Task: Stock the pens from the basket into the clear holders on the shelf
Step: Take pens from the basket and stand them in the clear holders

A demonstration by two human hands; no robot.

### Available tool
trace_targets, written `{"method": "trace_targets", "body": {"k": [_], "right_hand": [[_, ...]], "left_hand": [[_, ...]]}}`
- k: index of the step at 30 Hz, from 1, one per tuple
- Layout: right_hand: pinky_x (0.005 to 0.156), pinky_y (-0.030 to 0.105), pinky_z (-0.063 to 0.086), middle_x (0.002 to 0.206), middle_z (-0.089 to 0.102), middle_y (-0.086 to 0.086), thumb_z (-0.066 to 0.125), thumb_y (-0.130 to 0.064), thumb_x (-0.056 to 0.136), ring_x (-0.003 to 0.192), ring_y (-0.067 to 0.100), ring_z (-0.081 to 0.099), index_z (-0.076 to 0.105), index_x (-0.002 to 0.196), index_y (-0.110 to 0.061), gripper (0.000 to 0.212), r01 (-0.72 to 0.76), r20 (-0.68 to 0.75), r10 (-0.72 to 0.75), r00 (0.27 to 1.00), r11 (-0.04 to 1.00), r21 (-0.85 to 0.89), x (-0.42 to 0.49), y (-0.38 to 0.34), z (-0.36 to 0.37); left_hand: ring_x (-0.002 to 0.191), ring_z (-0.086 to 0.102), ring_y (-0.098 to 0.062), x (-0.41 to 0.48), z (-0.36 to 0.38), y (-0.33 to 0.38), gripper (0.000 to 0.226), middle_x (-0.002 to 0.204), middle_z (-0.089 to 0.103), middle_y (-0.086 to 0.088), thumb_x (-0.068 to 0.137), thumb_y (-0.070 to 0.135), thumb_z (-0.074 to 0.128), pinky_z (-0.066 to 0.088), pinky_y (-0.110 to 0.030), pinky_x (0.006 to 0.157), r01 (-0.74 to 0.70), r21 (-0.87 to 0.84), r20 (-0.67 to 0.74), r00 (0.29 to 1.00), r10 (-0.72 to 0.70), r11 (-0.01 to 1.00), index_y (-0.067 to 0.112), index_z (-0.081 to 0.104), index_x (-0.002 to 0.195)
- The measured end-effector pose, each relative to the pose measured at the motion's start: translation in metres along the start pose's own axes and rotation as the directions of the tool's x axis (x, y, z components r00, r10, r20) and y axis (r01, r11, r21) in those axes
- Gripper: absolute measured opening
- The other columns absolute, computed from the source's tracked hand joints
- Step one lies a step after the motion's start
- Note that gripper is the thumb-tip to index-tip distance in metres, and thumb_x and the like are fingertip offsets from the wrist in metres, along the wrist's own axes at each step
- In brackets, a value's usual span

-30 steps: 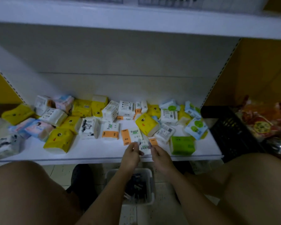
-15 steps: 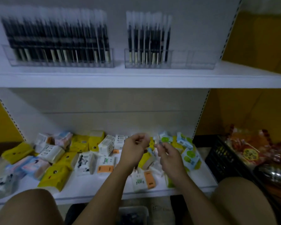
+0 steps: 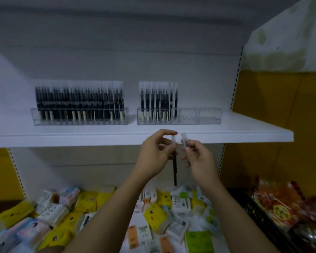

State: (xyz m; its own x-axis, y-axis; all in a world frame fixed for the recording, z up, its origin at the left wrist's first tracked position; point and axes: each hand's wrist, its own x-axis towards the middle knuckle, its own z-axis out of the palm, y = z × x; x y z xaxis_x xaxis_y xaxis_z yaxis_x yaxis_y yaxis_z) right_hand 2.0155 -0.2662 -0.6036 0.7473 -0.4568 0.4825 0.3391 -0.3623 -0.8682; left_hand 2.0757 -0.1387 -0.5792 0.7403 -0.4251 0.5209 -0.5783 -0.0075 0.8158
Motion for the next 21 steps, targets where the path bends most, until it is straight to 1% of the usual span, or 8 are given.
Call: {"method": "trace_targets", "body": {"k": [3, 5, 8, 11, 13, 16, 19, 21], "right_hand": [[0.063, 0.017, 0.041, 0.086, 0.063, -0.012, 0.051, -0.022, 0.099, 0.069, 0.0, 0.054, 0.061, 0.111, -0.029, 0.017, 0.066, -0.03, -0.065, 0.997, 0.997, 0.039, 0.019, -0.022, -0.005], [0.064, 0.018, 0.042, 0.087, 0.065, -0.013, 0.055, -0.028, 0.096, 0.071, 0.0, 0.056, 0.063, 0.108, -0.032, 0.014, 0.106, -0.042, -0.106, 0.993, 0.994, 0.006, 0.031, -0.032, -0.009], [0.066, 0.022, 0.049, 0.077, 0.063, -0.01, 0.054, -0.028, 0.097, 0.07, 0.004, 0.058, 0.066, 0.101, -0.032, 0.013, 0.138, -0.05, -0.138, 0.989, 0.99, -0.004, 0.051, -0.045, -0.016], [0.077, 0.012, 0.048, 0.094, 0.065, -0.016, 0.051, -0.028, 0.098, 0.088, -0.005, 0.061, 0.064, 0.113, -0.032, 0.021, 0.143, -0.036, -0.143, 0.989, 0.99, 0.015, 0.071, -0.056, -0.023], [0.074, 0.01, 0.048, 0.097, 0.068, -0.014, 0.049, -0.026, 0.099, 0.088, -0.006, 0.062, 0.062, 0.117, -0.03, 0.022, 0.115, -0.029, -0.113, 0.993, 0.99, 0.08, 0.085, -0.063, -0.026], [0.072, 0.012, 0.049, 0.097, 0.072, -0.008, 0.047, -0.022, 0.1, 0.088, -0.001, 0.066, 0.062, 0.114, -0.023, 0.02, 0.086, -0.041, -0.08, 0.996, 0.983, 0.164, 0.11, -0.074, -0.028], [0.084, 0.018, 0.051, 0.103, 0.07, -0.007, 0.051, -0.018, 0.098, 0.098, 0.004, 0.065, 0.063, 0.11, -0.02, 0.017, 0.127, -0.071, -0.116, 0.991, 0.975, 0.183, 0.134, -0.08, -0.029], [0.09, 0.025, 0.053, 0.101, 0.069, -0.009, 0.056, -0.017, 0.096, 0.097, 0.007, 0.065, 0.065, 0.108, -0.022, 0.016, 0.169, -0.097, -0.156, 0.983, 0.974, 0.15, 0.151, -0.08, -0.029]], "left_hand": [[0.073, 0.07, -0.016, 0.018, 0.0, 0.026, 0.025, 0.089, 0.069, 0.0, 0.089, 0.014, 0.066, 0.06, -0.04, 0.069, -0.038, 0.036, -0.025, 0.999, 0.039, 0.999, 0.027, 0.06, 0.11], [0.075, 0.069, -0.014, 0.031, -0.001, 0.041, 0.026, 0.091, 0.067, 0.002, 0.089, 0.015, 0.067, 0.06, -0.038, 0.07, -0.064, 0.066, -0.023, 0.998, 0.066, 0.996, 0.026, 0.059, 0.11], [0.079, 0.069, -0.012, 0.054, -0.001, 0.058, 0.024, 0.091, 0.067, 0.003, 0.089, 0.016, 0.067, 0.059, -0.038, 0.075, -0.112, 0.113, -0.01, 0.993, 0.113, 0.987, 0.027, 0.059, 0.108], [0.084, 0.068, -0.008, 0.075, -0.001, 0.07, 0.025, 0.097, 0.067, 0.006, 0.087, 0.017, 0.068, 0.059, -0.033, 0.078, -0.145, 0.158, -0.027, 0.988, 0.151, 0.977, 0.029, 0.06, 0.107], [0.086, 0.068, -0.008, 0.09, -0.002, 0.076, 0.027, 0.104, 0.065, 0.009, 0.086, 0.018, 0.07, 0.059, -0.032, 0.076, -0.172, 0.177, -0.036, 0.983, 0.181, 0.969, 0.032, 0.06, 0.107], [0.085, 0.067, -0.007, 0.112, -0.005, 0.084, 0.026, 0.102, 0.065, 0.008, 0.086, 0.017, 0.069, 0.06, -0.031, 0.074, -0.2, 0.177, -0.055, 0.976, 0.213, 0.964, 0.033, 0.059, 0.105], [0.088, 0.066, -0.006, 0.134, -0.01, 0.09, 0.026, 0.099, 0.065, 0.008, 0.087, 0.018, 0.068, 0.058, -0.026, 0.076, -0.217, 0.2, -0.071, 0.969, 0.235, 0.955, 0.031, 0.059, 0.106], [0.088, 0.065, -0.003, 0.148, -0.012, 0.09, 0.025, 0.097, 0.064, 0.011, 0.087, 0.018, 0.068, 0.057, -0.024, 0.076, -0.227, 0.226, -0.094, 0.963, 0.253, 0.947, 0.031, 0.059, 0.106]]}}
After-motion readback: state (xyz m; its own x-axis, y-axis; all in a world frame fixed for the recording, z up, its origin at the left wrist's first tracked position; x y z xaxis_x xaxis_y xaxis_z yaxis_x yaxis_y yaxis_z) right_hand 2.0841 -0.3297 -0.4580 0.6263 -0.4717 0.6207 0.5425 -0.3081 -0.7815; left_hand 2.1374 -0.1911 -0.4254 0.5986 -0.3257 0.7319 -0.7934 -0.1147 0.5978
